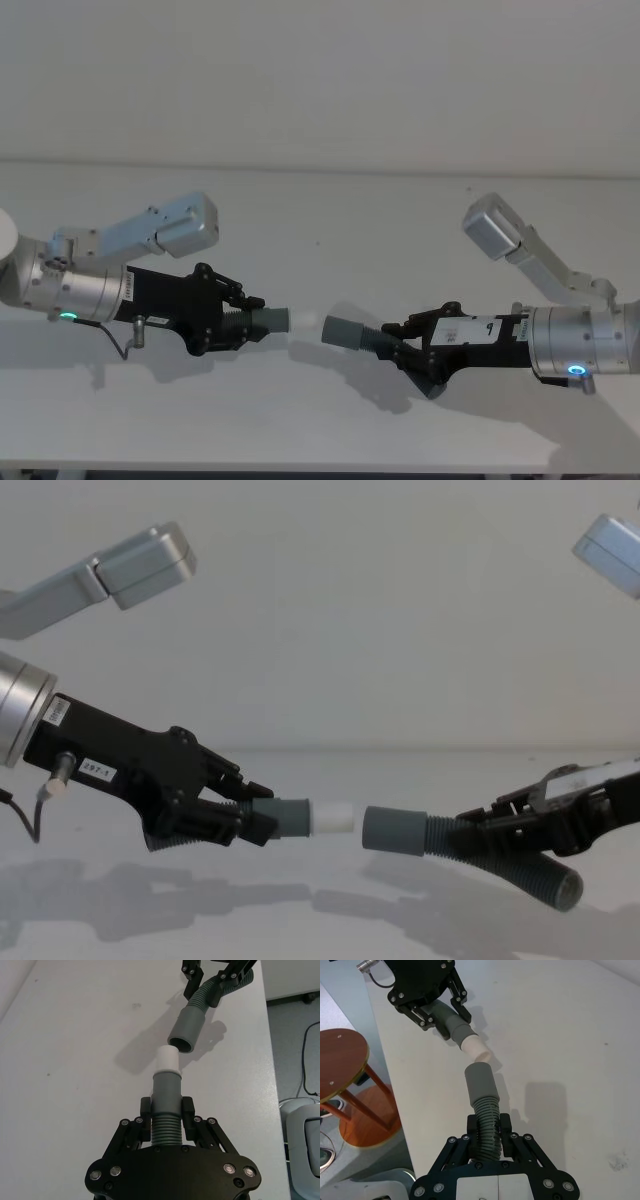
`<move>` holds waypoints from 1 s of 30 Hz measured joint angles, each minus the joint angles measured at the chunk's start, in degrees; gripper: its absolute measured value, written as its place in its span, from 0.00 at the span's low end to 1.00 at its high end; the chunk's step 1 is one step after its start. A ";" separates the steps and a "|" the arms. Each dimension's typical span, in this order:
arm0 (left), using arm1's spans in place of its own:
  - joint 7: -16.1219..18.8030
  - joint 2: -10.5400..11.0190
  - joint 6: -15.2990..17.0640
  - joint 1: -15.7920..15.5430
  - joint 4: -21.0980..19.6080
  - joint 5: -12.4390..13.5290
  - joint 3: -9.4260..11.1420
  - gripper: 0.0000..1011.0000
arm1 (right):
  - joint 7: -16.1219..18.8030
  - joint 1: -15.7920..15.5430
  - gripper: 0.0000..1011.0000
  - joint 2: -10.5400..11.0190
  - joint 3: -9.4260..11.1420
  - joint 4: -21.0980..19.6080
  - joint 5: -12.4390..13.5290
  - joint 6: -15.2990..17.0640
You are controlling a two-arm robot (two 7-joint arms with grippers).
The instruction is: Use both hands to pick up one end of the pipe from the table, align the ends, and insert them.
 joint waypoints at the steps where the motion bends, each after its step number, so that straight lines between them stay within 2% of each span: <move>1: -0.10 -0.02 -0.04 -0.06 0.02 0.00 0.06 0.35 | -0.03 0.02 0.26 0.00 -0.02 0.03 0.04 0.01; 30: -0.59 -0.55 -0.40 -0.50 0.13 -0.25 0.90 0.35 | -0.53 0.35 0.26 0.37 -0.51 0.28 2.20 -0.47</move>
